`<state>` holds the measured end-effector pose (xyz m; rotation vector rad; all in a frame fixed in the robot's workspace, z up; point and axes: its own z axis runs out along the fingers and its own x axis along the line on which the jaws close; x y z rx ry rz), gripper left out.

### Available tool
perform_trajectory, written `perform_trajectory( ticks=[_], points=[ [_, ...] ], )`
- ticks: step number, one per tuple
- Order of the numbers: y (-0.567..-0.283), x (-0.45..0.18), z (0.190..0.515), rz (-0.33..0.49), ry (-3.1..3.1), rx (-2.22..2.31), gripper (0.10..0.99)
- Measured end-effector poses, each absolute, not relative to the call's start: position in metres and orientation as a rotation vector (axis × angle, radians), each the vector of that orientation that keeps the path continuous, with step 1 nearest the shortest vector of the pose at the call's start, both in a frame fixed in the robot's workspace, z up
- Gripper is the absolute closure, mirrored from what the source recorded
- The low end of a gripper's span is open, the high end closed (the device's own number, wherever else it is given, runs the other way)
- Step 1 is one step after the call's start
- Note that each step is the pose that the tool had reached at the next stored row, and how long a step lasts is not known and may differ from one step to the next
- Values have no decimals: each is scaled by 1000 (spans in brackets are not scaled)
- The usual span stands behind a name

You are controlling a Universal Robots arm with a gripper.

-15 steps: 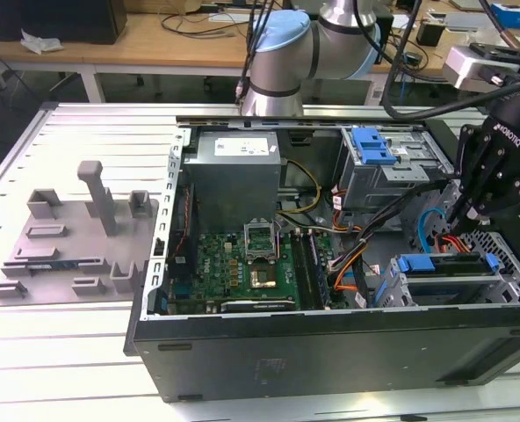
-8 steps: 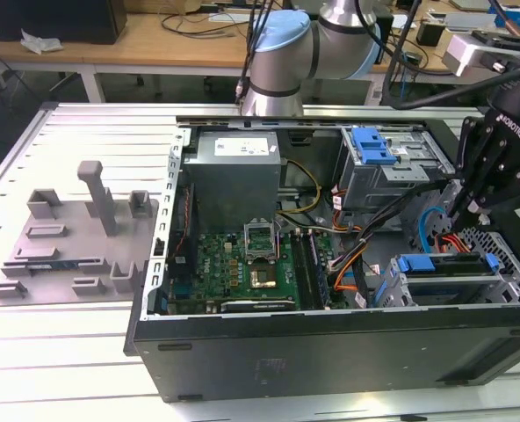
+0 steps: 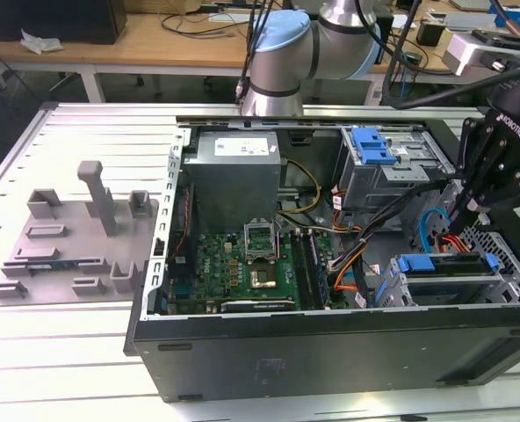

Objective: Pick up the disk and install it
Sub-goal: 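Insert the second disk wire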

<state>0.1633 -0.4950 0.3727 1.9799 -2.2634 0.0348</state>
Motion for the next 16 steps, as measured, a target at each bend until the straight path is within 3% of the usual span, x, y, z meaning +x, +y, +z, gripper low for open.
perform_trajectory(
  ticks=[2,6,7,8,10,16],
  points=[
    [-495,163,376,35,-2263,1980,929],
    [-488,163,378,135,-2220,1934,918],
    [-486,163,378,139,-2217,1932,859],
    [-484,163,378,142,-2216,1930,859],
    [-479,163,381,144,-2215,1930,733],
    [-482,173,381,114,-2228,1943,733]
  ],
)
